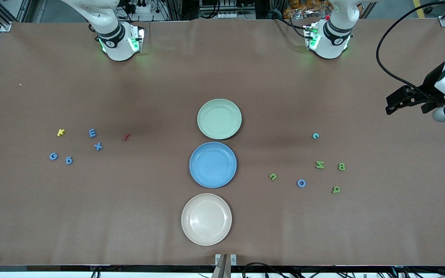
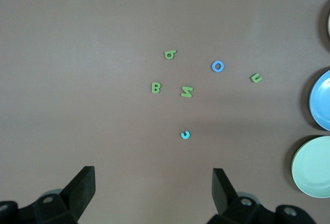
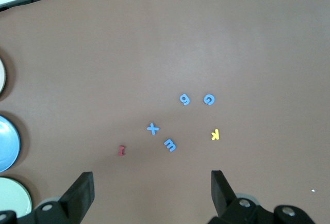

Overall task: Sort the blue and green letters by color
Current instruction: 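Lower the right gripper to the blue letters while the left gripper lowers to green letters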

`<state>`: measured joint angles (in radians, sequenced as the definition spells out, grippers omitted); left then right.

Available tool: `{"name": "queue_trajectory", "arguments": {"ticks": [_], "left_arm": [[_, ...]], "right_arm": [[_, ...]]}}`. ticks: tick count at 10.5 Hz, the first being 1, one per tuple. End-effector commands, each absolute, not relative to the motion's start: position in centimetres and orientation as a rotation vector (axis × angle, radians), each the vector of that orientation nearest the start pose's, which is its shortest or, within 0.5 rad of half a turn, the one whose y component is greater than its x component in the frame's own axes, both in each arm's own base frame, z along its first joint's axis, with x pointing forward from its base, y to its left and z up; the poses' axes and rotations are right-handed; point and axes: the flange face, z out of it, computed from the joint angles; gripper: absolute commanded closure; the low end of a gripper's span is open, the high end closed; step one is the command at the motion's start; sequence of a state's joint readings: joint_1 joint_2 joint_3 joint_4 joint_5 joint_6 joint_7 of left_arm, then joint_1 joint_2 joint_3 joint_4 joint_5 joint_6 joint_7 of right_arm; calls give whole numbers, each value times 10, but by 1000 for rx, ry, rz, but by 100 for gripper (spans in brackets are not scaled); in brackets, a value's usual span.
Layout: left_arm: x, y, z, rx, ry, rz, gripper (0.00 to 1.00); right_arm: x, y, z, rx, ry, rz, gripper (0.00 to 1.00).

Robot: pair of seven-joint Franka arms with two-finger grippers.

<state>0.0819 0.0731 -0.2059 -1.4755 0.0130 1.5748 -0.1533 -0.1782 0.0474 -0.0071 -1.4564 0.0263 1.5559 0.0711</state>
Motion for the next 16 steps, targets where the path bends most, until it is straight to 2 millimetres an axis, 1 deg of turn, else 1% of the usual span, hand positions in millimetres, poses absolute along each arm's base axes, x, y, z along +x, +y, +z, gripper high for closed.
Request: {"name": "queue_trajectory", "arguments": {"ticks": [1, 2, 3, 4, 6, 7, 8, 9, 10, 11, 12, 13, 14, 15, 16], "left_arm": [[567, -64, 636, -3126, -14, -32, 0], [564, -62, 640, -3131, -11, -44, 0], [564, -61, 637, -3137, 25, -34, 0], [566, -63, 630, -3137, 49, -15, 0], [573, -69, 601, -3137, 41, 55, 0], [575, -71, 583, -3138, 44, 65, 0], [572, -79, 566, -3136, 55, 57, 0], [572, -84, 551, -3134, 63, 59, 0], [574, -83, 529, -3137, 59, 53, 0], [575, -84, 505, -3141, 54, 27, 0], [576, -88, 489, -3143, 7, 10, 0], [577, -89, 476, -3145, -14, 12, 0], [578, -92, 465, -3146, -11, 19, 0], [582, -95, 452, -3150, -4, 27, 0], [583, -98, 440, -3147, 10, 42, 0]], "right_arm": [[563, -90, 655, -3100, 373, -109, 0], [566, -79, 656, -3102, 347, -128, 0], [567, -77, 657, -3101, 345, -135, 0], [567, -77, 656, -3102, 343, -135, 0], [568, -77, 655, -3102, 340, -133, 0], [569, -75, 654, -3104, 336, -130, 0], [569, -78, 652, -3103, 338, -121, 0], [571, -79, 647, -3103, 343, -107, 0], [573, -80, 641, -3103, 350, -87, 0], [577, -79, 628, -3103, 351, -40, 0], [585, -74, 609, -3106, 347, 16, 0], [596, -71, 587, -3105, 340, 61, 0], [607, -72, 568, -3106, 341, 76, 0], [616, -71, 544, -3106, 340, 76, 0], [619, -69, 516, -3107, 337, 45, 0]]}}
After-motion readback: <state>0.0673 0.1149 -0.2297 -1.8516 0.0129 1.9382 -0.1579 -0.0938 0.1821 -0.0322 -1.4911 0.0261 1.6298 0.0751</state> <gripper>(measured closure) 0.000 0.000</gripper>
